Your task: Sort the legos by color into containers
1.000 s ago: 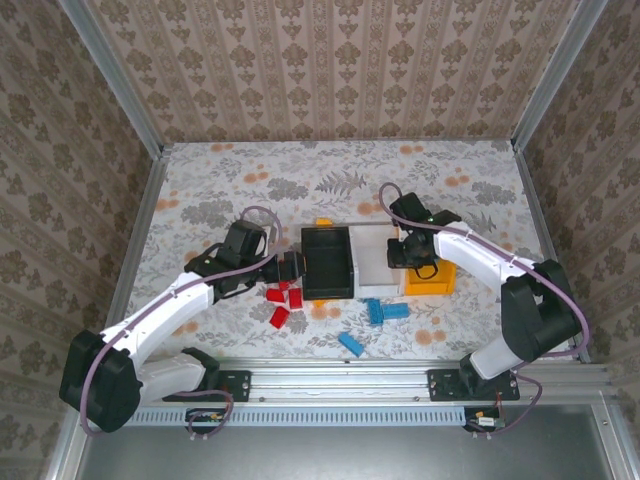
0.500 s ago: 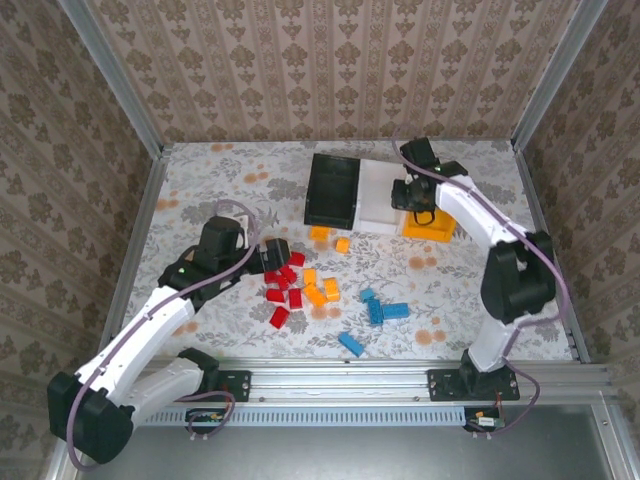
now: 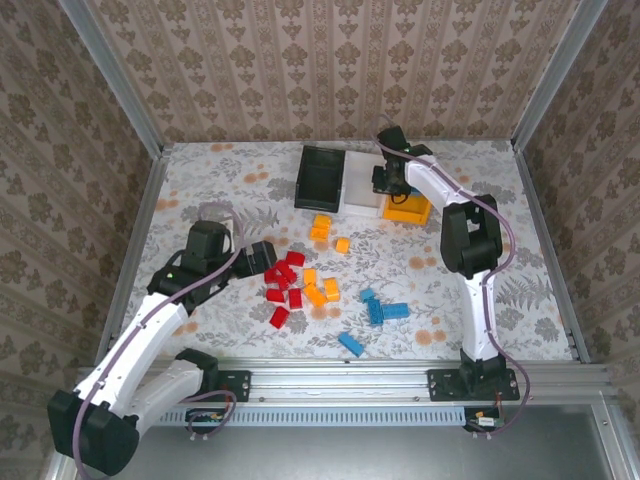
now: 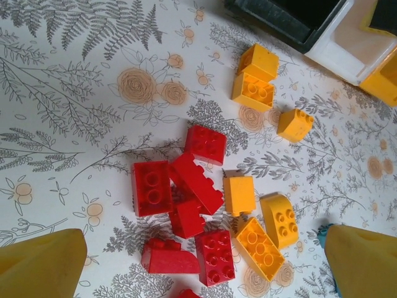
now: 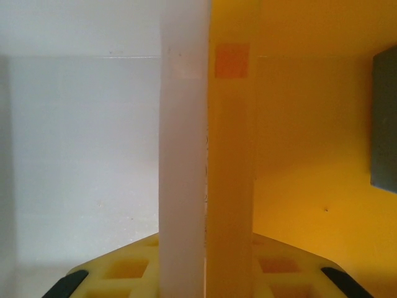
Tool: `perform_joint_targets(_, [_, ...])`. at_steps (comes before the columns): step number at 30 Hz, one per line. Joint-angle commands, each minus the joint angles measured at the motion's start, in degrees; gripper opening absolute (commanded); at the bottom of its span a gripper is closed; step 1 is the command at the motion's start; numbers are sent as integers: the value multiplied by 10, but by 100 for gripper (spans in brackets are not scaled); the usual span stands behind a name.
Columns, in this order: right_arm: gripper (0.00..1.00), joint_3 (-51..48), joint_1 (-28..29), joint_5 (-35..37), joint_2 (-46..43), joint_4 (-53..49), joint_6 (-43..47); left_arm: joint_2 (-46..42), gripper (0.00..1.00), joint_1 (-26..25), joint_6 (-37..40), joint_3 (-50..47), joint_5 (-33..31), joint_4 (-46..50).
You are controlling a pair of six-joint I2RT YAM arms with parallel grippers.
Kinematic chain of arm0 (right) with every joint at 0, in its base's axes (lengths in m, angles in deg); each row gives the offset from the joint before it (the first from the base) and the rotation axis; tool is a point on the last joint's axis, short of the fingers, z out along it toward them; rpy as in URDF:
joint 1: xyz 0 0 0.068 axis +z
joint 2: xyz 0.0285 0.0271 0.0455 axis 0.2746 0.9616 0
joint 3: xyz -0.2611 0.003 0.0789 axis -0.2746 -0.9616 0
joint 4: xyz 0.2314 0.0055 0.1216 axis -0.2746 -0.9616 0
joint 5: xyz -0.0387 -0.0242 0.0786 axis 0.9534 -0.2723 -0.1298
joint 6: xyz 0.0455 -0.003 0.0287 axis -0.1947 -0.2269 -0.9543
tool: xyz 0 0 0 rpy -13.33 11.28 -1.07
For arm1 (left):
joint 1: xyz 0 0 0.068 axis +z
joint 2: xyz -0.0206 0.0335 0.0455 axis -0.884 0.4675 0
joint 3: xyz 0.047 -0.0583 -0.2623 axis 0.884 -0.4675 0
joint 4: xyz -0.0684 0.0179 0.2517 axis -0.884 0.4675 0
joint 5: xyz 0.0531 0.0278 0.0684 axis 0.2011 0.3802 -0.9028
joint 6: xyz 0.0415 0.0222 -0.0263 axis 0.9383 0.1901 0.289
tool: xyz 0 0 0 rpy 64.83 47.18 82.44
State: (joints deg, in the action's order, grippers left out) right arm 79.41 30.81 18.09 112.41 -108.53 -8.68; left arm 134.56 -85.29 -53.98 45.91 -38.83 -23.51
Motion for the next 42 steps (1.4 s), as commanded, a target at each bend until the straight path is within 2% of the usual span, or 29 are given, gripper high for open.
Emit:
perform_joint_targets(1, [39, 33, -1, -4, 9, -15, 9, -1, 100, 8, 14, -11, 18, 2])
perform_joint_targets(6, [60, 39, -2, -4, -13, -19, 19, 15, 100, 10, 15, -11, 30, -11])
perform_joint_targets(9, [67, 3, 1, -15, -69, 7, 18, 19, 100, 10, 13, -15, 35, -21])
perform_joint_targets(14, [70, -69, 24, -38, -185, -6, 31, 23, 100, 9, 7, -16, 49, -31])
perform_joint_targets(17, [70, -148, 50, -88, -270, -40, 60, 22, 100, 6, 7, -19, 58, -33])
perform_joint_targets(21, [70, -281, 121, -132, -380, -109, 102, 12, 100, 3, 9, -24, 67, -26])
perform_joint_targets(24, [69, -383, 200, -119, -450, -137, 85, -2, 100, 4, 9, -29, 63, -18])
perform_joint_targets(29, [68, -482, 341, -60, -519, -149, 16, -24, 100, 6, -1, -30, 68, -6])
perform_joint_targets(32, [67, -526, 405, -56, -531, -112, -25, -48, 100, 5, -9, -34, 66, 3])
perform_joint_targets(36, [68, -559, 465, -49, -504, -72, -59, -87, 100, 5, -21, -47, 59, 22])
perform_joint_targets(42, [67, -563, 507, -28, -425, -40, -63, -114, 100, 5, -32, -71, 54, 27])
